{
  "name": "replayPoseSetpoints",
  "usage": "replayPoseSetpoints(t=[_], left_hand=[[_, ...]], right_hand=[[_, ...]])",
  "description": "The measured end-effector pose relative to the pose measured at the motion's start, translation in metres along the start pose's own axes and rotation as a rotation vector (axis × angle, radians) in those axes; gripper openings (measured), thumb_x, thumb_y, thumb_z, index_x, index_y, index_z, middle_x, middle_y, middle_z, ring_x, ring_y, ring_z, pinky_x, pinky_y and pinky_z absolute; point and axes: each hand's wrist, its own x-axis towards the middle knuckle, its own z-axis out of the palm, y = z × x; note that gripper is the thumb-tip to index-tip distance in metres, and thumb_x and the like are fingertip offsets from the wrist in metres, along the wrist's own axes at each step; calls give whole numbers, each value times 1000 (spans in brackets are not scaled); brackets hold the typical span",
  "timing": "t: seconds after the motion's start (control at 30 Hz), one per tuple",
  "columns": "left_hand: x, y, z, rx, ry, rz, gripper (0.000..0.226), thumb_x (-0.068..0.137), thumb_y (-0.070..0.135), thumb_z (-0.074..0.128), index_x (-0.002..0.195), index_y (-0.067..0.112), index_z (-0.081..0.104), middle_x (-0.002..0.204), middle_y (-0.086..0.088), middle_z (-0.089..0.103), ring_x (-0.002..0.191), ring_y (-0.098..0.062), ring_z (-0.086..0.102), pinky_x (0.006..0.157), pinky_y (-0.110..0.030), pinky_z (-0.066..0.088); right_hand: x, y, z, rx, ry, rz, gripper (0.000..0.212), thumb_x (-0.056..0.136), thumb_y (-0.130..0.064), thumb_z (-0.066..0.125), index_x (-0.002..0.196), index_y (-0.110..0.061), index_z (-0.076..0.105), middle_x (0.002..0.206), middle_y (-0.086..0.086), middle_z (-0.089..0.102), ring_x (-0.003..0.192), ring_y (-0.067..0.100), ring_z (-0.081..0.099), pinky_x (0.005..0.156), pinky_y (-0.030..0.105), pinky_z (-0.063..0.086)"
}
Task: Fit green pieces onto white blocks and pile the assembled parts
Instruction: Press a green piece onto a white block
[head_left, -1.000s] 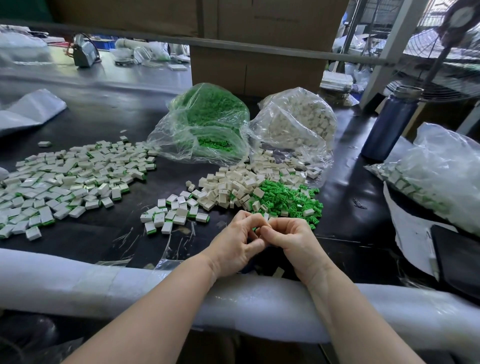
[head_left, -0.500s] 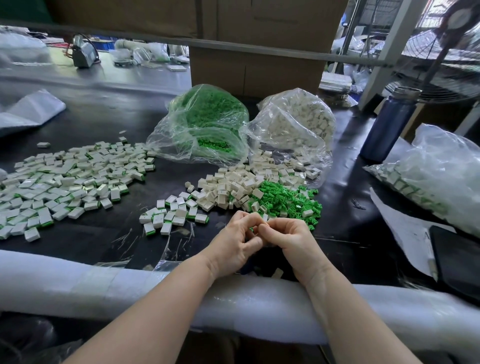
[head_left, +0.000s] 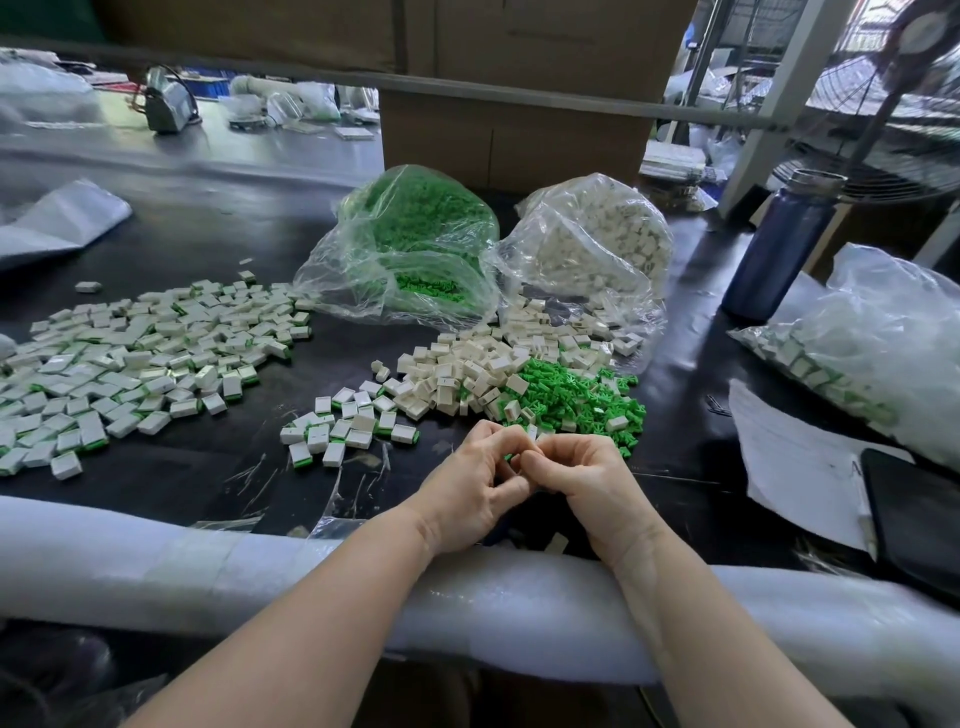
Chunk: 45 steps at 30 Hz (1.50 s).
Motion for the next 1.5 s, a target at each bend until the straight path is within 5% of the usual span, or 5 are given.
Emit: replayPoseSetpoints(t=[0.27,0.53,0.8,1.5], left_hand=[[0,0,0,12,0,3,29,88,12,57,81,40,51,101,2,44,88,-19,52,87,-33,47],[0,1,-1,-31,11,-4,26,88,6,55,84,32,52,104,-5,44,82,-13,48,80,-19,43],[-1,2,0,-6,-1,-12,28,87,10,56,83,38,51,102,1,43,92,-24,53,90,-34,47],[0,1,-1,11,-11,-11,27,88,10,56,83,37,50,105,-2,44,91,-22,53,88,-34,47]], right_hand=[[1,0,0,-14,8,-3,11,83,2,62,79,12,64,69,17,60,65,26,55,64,34,45],[-1,-2,3,37,-21,-7,15,84,-1,62,70,-3,68,62,11,63,59,21,59,62,30,50],[0,-1,1,15,0,-1,15,82,2,62,68,-2,66,62,13,62,57,22,56,61,30,48],[-1,-2,1,7,7,2,18,82,1,63,65,-4,67,62,14,60,59,23,55,61,32,46]])
